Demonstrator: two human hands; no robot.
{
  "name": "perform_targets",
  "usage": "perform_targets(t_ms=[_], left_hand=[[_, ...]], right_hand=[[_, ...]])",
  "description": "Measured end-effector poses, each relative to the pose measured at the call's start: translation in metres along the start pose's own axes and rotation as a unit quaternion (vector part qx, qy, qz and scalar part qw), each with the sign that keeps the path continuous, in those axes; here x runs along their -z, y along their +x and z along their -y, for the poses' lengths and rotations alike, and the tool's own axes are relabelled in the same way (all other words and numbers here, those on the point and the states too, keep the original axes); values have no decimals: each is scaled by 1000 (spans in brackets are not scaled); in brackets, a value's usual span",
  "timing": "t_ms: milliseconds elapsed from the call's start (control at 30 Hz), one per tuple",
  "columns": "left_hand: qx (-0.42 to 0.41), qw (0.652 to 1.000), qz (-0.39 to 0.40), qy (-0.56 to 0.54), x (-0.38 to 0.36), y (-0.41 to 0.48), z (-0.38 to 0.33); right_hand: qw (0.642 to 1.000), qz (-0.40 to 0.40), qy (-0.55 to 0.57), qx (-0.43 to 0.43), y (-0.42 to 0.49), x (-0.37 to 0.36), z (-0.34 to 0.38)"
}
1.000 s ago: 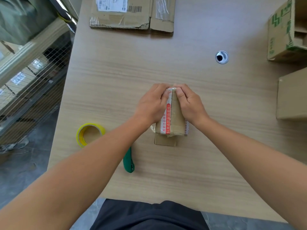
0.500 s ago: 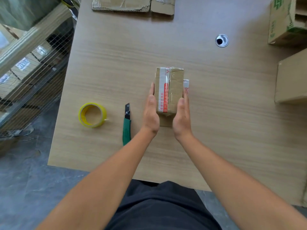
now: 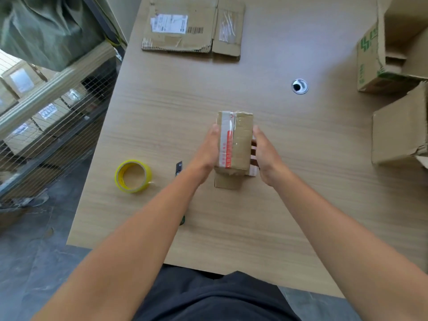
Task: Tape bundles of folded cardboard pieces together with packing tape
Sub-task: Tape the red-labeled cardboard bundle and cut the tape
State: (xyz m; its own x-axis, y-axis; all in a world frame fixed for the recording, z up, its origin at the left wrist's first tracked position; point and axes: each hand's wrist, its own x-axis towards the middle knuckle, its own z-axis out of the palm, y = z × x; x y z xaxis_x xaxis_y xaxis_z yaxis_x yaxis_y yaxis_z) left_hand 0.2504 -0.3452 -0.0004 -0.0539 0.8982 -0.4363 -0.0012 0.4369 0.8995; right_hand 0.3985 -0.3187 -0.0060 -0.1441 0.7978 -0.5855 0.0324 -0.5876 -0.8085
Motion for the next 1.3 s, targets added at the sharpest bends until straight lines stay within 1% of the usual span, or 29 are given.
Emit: perform_targets(t_ms=[33,67,133,200,267,333,400,433,533,600,633,667,700,767,867,900,1000,1067,1100,1167,1200,1233,1300], left_hand=[[-16,1000,-4,-1,-5,-1,-9],[-43,999,-15,-26,-7,-2,-17],[-92,988,-31,-118,-4,-6,-27],[-115,976,-37,-179,4,-12,-33],[-109,978,-49,-170,3,-21,-32],[-82,984,-71,-138,-2,-32,-22],[-59,990,-75,-103,-6,-45,-6],[-51,992,-71,-89,-6,-52,2],[-43,993,-50,-95,0,-69,23],[-18,994,-24,-102,6,-78,32],[-4,997,-15,-75,9,-81,34],[8,999,-10,-36,12,-85,37],[15,1000,-5,0,14,-89,40],[10,998,15,62,19,-96,46],[-34,978,50,199,23,-101,59],[-41,975,49,213,24,-101,62],[-46,989,-2,143,29,-102,71],[-40,991,-16,129,37,-99,82],[-18,992,-7,122,42,-97,86],[67,995,20,77,50,-92,88],[108,992,37,51,53,-90,86],[129,989,57,36,56,-88,83],[118,987,100,30,60,-86,73]], right_hand=[[1000,3,13,17,-2,-3,10],[998,-8,27,49,-4,-5,19],[990,-34,83,110,-13,-3,37],[983,-32,125,128,-23,3,48],[985,-43,100,131,-35,4,45],[986,-64,28,150,-46,0,27],[986,-53,-31,154,-58,-1,3],[988,-38,-33,149,-64,1,-8],[991,11,56,125,-81,10,-32],[989,22,107,101,-87,19,-43],[989,18,118,88,-91,21,-49],[992,-2,101,72,-94,23,-54],[996,-34,57,63,-97,22,-59],[990,-85,-62,97,-102,23,-72],[975,-60,-148,156,-109,27,-85],[971,-52,-172,159,-111,28,-88],[943,-85,-288,146,-113,24,-95],[932,-103,-336,82,-114,14,-100],[921,-110,-369,59,-114,6,-101],[895,-113,-428,50,-112,-10,-108],[893,-116,-432,52,-111,-16,-110],[895,-124,-426,52,-110,-20,-111],[892,-134,-428,51,-112,-20,-109]])
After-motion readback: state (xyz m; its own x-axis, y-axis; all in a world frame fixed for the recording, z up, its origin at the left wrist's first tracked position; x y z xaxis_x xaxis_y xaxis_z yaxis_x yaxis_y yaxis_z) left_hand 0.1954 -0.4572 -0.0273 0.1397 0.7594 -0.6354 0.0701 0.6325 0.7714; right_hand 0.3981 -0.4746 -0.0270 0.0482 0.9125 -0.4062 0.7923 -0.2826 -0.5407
